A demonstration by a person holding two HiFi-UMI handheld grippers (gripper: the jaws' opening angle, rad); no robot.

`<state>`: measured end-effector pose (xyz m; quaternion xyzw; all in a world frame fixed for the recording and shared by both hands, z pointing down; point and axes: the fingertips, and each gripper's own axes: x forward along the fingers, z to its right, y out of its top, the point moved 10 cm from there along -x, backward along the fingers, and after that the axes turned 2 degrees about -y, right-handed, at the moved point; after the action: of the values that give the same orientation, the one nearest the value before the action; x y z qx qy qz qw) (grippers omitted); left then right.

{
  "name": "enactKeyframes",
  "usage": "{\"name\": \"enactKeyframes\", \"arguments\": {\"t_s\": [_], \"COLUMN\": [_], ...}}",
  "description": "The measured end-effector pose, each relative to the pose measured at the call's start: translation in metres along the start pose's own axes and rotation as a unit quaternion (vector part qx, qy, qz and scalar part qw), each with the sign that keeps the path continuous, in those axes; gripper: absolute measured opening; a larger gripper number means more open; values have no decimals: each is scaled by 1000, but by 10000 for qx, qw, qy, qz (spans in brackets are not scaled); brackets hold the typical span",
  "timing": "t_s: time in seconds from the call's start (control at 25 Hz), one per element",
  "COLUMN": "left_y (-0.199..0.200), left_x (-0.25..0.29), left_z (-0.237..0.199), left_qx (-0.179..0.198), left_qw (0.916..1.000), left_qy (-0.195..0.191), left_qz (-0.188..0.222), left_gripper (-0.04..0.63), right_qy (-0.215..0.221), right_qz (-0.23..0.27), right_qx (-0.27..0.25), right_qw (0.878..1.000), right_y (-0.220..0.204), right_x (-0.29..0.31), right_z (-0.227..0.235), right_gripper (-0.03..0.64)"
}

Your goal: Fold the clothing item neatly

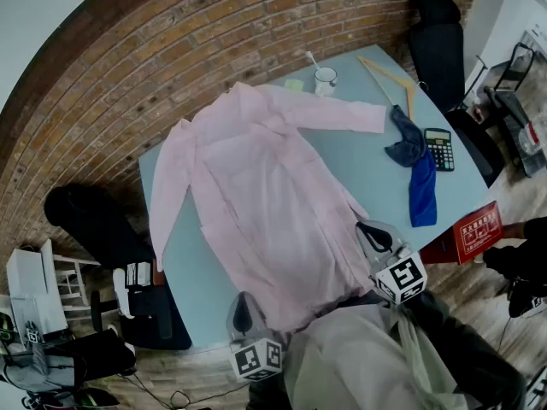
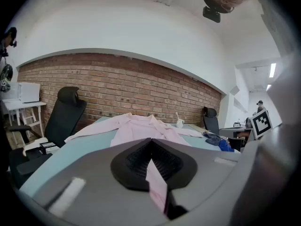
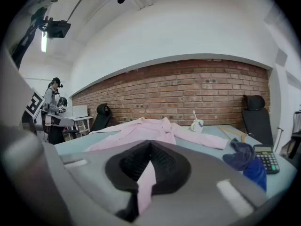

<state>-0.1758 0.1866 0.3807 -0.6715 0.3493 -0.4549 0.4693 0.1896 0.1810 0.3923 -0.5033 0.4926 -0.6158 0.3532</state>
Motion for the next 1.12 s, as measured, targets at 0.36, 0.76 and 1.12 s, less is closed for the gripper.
{"name": "enactKeyframes", "arguments": {"t_s": [0.36, 0.76, 1.12], "left_y": [-1, -1, 1], "left_x": [4, 4, 10], "left_z": [3, 4, 11], "left_qx": [10, -22, 57], "left_qw": [10000, 9996, 9975], "left_qy": [6, 279, 688], "left_qz": [-63, -86, -175], "left_gripper": [8, 8, 8], "right_qy": [-2, -123, -236], "right_qz": [-69, -255, -526], "right_qx": [10, -367, -2582], "right_qw": [10000, 9989, 9644], "right_y": [-3, -12, -11], "right_x": [-1, 22, 77], "right_z": [4, 26, 108], "right_gripper": [0, 0, 0]}}
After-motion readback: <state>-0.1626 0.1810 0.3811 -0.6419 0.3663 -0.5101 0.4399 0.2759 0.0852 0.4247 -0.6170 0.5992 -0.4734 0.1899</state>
